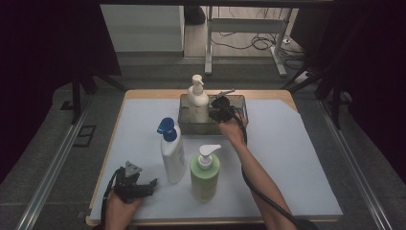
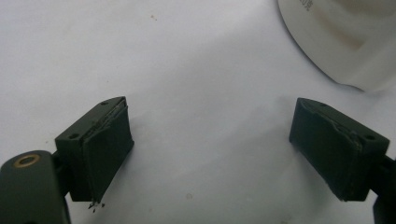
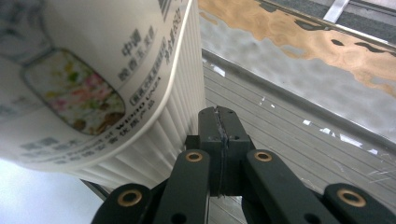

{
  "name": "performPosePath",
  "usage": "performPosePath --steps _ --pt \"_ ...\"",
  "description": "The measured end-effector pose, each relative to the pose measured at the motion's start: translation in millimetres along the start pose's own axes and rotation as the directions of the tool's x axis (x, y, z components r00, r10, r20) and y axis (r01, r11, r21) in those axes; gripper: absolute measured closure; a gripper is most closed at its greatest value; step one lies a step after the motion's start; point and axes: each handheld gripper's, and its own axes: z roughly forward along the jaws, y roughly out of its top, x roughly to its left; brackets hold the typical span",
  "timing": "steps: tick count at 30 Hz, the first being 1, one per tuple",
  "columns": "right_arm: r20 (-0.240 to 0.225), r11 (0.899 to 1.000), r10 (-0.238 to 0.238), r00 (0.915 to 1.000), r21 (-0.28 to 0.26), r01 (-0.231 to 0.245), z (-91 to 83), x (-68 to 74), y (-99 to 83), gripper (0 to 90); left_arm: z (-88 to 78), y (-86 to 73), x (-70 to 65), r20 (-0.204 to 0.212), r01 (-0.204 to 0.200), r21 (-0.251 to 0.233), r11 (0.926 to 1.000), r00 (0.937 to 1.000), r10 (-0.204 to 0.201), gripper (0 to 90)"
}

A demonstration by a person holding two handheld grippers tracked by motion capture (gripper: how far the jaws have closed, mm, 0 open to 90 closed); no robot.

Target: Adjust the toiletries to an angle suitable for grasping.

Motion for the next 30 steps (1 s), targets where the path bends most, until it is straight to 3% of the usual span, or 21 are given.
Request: performPosePath --steps 30 --pt "-0.038 0.999 -0.033 0.9987 0.019 0.034 15.3 24.7 7.0 89.0 0.0 0.0 -0.1 0.000 0.000 0.000 1.0000 1.0000 0.000 12.5"
